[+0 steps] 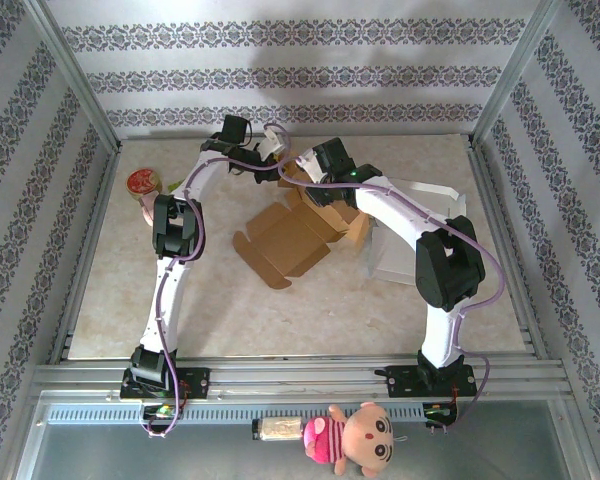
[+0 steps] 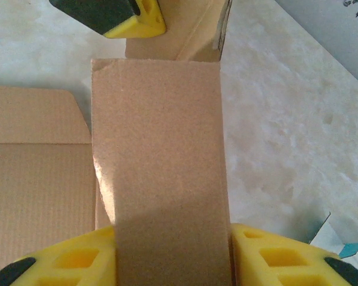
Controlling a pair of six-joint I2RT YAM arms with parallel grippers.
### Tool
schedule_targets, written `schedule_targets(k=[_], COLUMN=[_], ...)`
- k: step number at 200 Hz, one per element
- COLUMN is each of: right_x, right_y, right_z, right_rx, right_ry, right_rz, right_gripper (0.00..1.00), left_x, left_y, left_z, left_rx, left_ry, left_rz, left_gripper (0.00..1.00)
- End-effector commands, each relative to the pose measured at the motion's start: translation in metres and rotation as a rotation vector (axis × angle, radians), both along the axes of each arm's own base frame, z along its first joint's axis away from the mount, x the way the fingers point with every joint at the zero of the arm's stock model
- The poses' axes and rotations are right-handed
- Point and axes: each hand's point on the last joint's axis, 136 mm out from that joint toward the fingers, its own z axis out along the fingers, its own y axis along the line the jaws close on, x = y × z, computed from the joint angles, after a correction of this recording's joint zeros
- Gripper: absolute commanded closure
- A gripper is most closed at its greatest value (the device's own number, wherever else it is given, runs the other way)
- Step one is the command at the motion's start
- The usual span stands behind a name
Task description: Fold the paper box
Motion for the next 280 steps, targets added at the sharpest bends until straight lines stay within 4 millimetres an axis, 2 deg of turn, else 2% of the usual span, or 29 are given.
schedule_targets(k=[1,17,37,62,82,113,146,213,253,280], right_x=[-0.006,-0.004,-0.002,0.001,0.003,0.004,0.005,0.005,0.007,0.009], right_y=[-0.003,-0.005,-0.008,-0.013,-0.02,-0.032,-0.035,-0.032,-0.039,-0.042], right_z=[-0.003,-0.002,0.0,0.002,0.003,0.004,0.003,-0.005,-0.008,-0.009], right_rx=[-0.021,-0.025,-0.033,-0.057,-0.095,-0.179,-0.238,-0.268,-0.353,-0.392], right_ry=[0.002,-0.005,-0.018,-0.044,-0.074,-0.117,-0.152,-0.183,-0.203,-0.212], right_rz=[-0.003,-0.021,-0.05,-0.085,-0.114,-0.149,-0.16,-0.159,-0.13,-0.12], right_gripper=[0.57,0.57,0.58,0.58,0.58,0.58,0.58,0.57,0.56,0.64], left_x=[-0.005,-0.005,-0.011,-0.022,-0.026,-0.024,-0.034,-0.064,-0.064,-0.064], left_y=[-0.01,-0.015,-0.021,-0.027,-0.024,-0.004,-0.008,-0.01,-0.004,-0.006], left_z=[0.026,0.038,0.049,0.05,0.048,0.051,0.062,0.055,0.038,0.046], left_rx=[-0.059,-0.068,-0.052,0.0,0.064,0.101,-0.001,-0.15,-0.108,-0.128], left_ry=[0.088,0.125,0.164,0.199,0.188,0.193,0.256,0.304,0.293,0.288], left_rz=[0.046,0.099,0.149,0.213,0.287,0.432,0.486,0.569,0.595,0.587], left_gripper=[0.92,1.0,1.0,1.0,1.0,1.0,1.0,1.0,1.0,1.0])
